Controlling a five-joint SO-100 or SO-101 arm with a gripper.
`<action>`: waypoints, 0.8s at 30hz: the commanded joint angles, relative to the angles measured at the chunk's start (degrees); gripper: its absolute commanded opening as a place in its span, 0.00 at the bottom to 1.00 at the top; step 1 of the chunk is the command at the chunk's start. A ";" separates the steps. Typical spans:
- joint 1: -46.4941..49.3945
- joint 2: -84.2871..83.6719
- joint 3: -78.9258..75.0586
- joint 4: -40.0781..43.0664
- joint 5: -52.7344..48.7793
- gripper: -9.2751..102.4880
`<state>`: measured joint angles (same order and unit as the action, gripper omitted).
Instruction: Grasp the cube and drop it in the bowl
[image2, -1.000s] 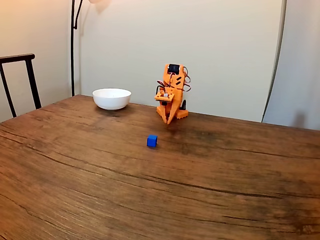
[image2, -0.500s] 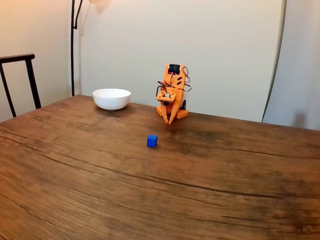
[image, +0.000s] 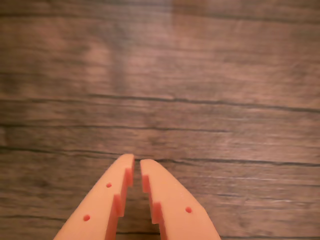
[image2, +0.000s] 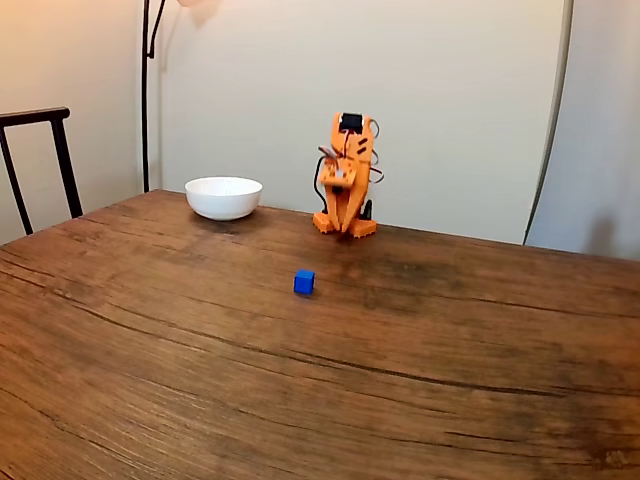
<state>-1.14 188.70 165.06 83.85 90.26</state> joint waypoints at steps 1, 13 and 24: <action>0.35 -0.70 -5.10 3.43 -0.35 0.09; 5.71 -0.79 -14.06 3.25 2.55 0.09; 11.78 -1.05 -17.23 -3.60 5.71 0.08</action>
<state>9.32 188.44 149.50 83.06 95.27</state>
